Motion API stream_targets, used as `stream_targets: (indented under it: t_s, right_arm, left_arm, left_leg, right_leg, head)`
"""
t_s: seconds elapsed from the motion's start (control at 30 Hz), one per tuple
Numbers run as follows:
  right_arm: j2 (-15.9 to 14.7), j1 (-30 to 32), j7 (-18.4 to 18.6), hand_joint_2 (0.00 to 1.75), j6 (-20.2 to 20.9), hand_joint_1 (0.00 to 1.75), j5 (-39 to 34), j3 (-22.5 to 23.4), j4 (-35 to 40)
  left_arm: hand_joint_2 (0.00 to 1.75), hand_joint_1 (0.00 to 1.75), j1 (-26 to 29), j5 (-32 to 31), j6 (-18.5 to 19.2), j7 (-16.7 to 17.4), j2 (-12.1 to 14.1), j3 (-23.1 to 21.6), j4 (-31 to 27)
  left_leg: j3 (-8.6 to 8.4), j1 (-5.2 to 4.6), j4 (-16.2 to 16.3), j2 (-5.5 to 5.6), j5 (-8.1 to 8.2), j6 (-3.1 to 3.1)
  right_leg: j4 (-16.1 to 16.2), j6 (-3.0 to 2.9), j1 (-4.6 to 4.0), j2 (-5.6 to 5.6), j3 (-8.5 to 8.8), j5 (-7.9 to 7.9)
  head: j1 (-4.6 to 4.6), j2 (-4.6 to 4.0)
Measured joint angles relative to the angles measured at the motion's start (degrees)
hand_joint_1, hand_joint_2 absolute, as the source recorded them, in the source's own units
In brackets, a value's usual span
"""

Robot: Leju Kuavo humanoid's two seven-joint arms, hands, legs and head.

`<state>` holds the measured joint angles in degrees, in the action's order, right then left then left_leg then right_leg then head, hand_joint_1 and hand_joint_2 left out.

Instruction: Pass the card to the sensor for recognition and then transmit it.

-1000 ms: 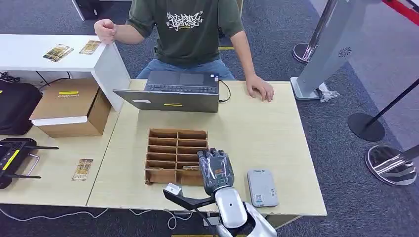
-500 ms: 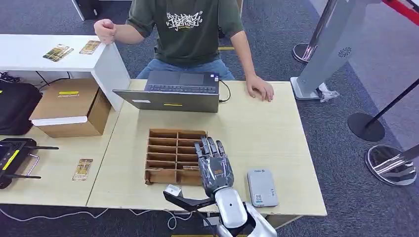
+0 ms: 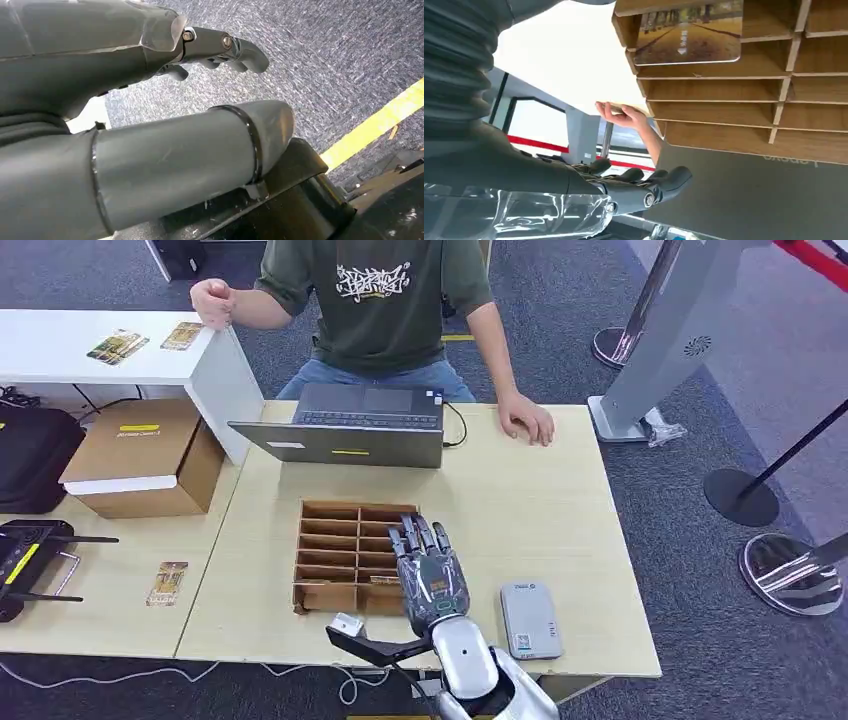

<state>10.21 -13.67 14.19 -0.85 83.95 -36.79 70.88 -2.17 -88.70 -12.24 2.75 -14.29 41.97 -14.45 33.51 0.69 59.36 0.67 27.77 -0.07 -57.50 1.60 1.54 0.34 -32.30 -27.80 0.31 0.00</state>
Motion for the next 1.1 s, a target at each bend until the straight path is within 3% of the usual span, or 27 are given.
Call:
stream_targets:
  t_s: [0.43, 1.1]
  right_arm:
    - [1.2, -1.0, 0.2, 1.75, 0.1, 0.00, -0.6, -0.6, -2.5]
    - [2.0, -2.2, 1.4, 1.75, 3.6, 0.00, -1.5, -2.1, -5.5]
  left_arm:
    - [0.00, 0.00, 0.0, 0.0, 0.3, 0.0, 0.0, 0.0, 0.0]
    - [0.00, 0.00, -0.1, 0.1, 0.9, 0.1, 0.2, 0.0, 0.0]
  left_leg:
    - [0.00, 0.00, 0.0, 0.00, 0.00, 0.00]
    - [0.00, 0.00, 0.0, 0.00, 0.00, 0.00]
  right_leg:
    - [0.0, 0.00, 0.00, 0.00, 0.00, 0.00]
    - [0.0, 0.00, 0.00, 0.00, 0.00, 0.00]
  head:
    - [0.00, 0.00]
    - [0.00, 0.00]
